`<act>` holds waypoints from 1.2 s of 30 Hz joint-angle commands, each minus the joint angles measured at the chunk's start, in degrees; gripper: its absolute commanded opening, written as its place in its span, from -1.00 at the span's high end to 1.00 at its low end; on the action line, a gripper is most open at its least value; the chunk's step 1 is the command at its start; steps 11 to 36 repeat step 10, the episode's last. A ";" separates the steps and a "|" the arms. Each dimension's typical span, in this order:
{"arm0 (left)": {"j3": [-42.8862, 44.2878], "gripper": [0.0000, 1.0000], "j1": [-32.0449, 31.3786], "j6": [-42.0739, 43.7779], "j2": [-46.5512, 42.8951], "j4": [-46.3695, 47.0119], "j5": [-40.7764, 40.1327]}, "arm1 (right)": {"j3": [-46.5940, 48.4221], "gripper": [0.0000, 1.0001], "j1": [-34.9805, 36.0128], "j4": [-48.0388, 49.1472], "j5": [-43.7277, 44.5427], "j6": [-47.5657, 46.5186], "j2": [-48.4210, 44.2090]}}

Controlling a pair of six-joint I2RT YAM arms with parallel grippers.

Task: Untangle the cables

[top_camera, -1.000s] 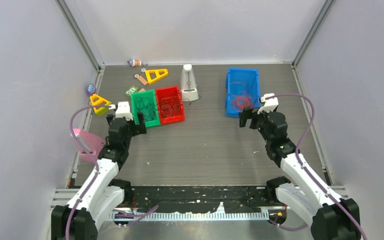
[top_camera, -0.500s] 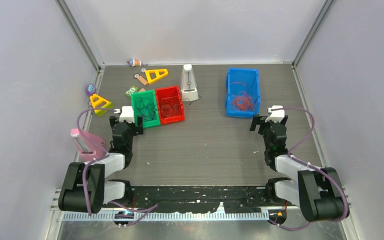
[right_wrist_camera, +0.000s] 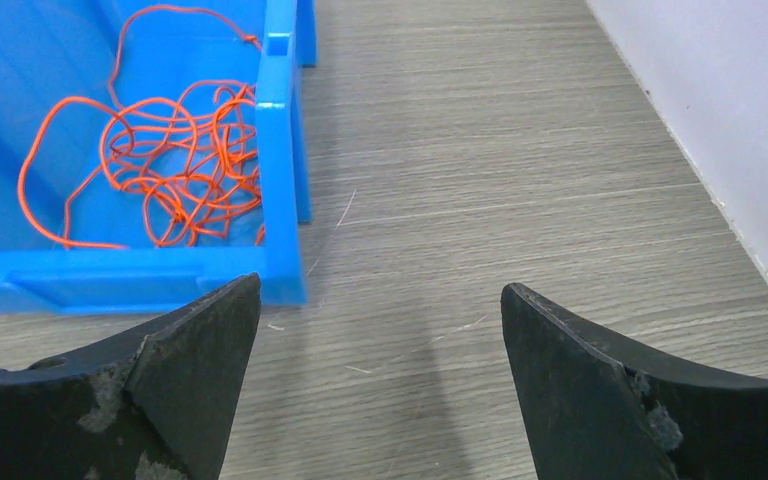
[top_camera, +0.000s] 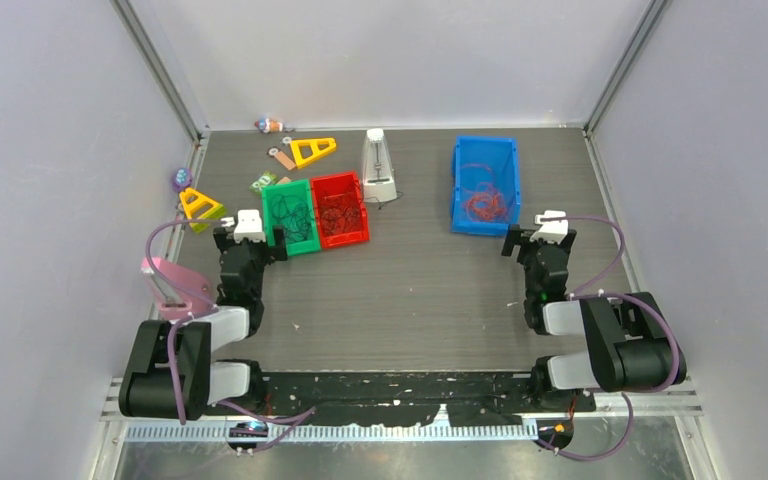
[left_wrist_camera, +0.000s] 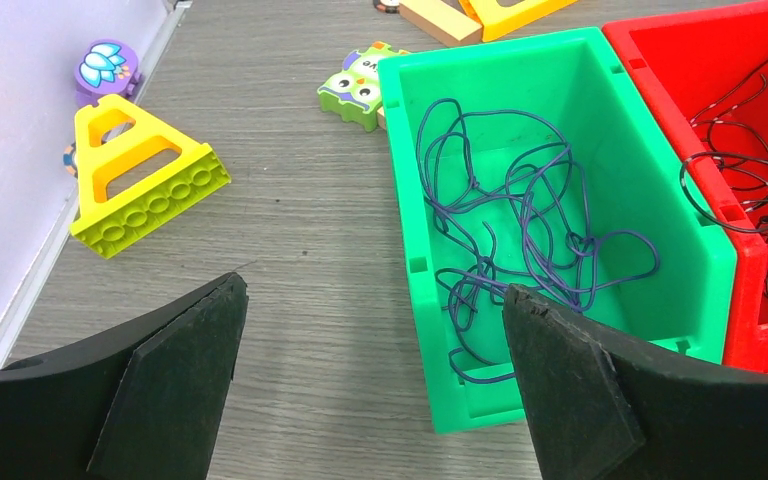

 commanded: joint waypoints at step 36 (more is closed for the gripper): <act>-0.05 -0.99 0.29 -0.02 0.01 4.85 0.28 | 1.42 -0.90 0.14 5.78 2.61 -0.25 -0.14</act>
